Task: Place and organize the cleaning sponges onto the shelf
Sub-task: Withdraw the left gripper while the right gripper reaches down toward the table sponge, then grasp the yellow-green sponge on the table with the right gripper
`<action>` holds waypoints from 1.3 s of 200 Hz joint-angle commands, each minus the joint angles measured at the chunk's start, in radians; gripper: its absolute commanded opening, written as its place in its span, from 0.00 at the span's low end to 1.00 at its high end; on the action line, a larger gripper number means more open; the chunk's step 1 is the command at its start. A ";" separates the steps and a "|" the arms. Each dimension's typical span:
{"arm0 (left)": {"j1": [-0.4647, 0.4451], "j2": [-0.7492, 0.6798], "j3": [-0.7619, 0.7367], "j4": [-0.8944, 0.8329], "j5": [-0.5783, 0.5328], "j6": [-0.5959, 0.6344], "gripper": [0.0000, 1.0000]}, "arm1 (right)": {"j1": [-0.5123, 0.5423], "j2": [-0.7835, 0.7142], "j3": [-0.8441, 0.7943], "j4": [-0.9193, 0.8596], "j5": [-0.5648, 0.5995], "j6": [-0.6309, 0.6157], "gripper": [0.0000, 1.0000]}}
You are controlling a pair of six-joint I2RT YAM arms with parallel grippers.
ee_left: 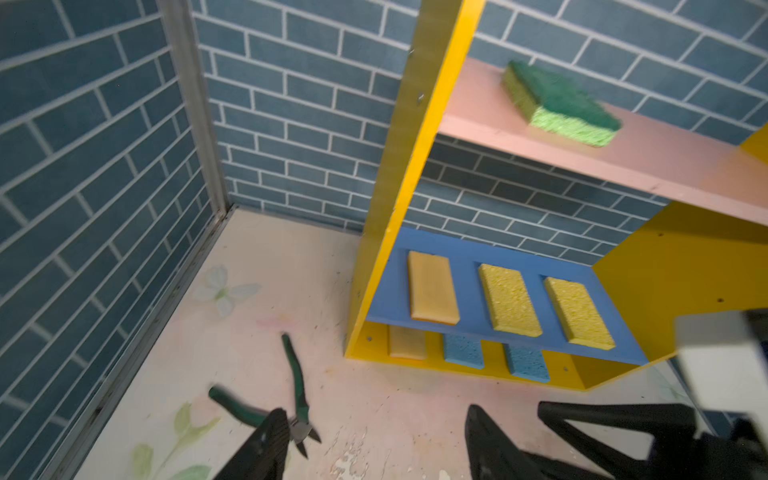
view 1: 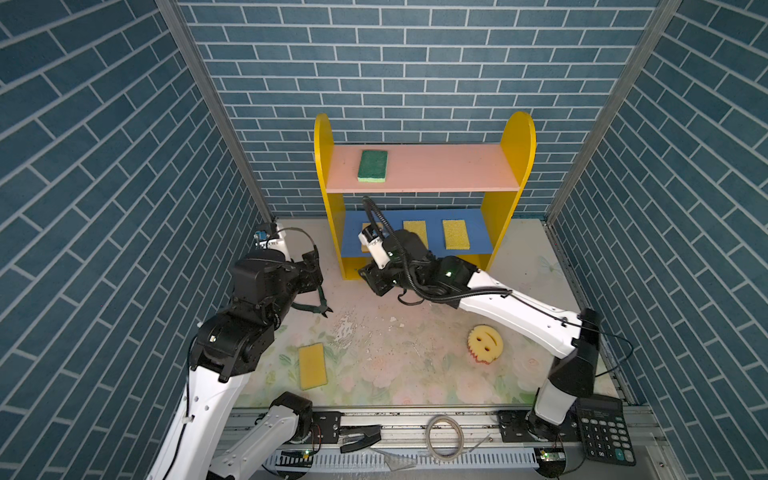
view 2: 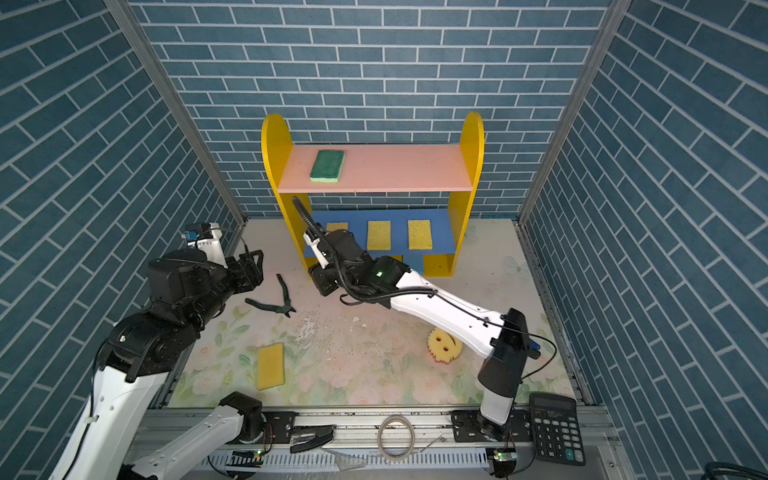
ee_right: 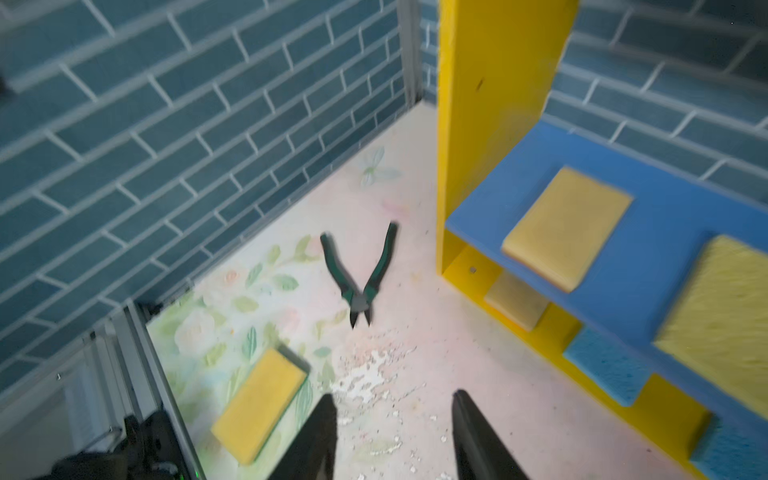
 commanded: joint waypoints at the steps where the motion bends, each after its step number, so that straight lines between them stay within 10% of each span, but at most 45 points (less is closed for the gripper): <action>1: 0.027 -0.060 -0.044 -0.054 -0.140 -0.037 0.73 | 0.007 0.141 0.093 -0.133 -0.181 0.059 0.51; 89: 0.028 -0.249 -0.098 0.052 -0.308 0.005 0.77 | 0.011 0.794 0.851 -0.630 -0.716 0.073 0.55; 260: 0.028 -0.253 -0.179 0.097 -0.262 -0.098 0.77 | 0.063 0.899 0.805 -0.540 -0.774 0.079 0.47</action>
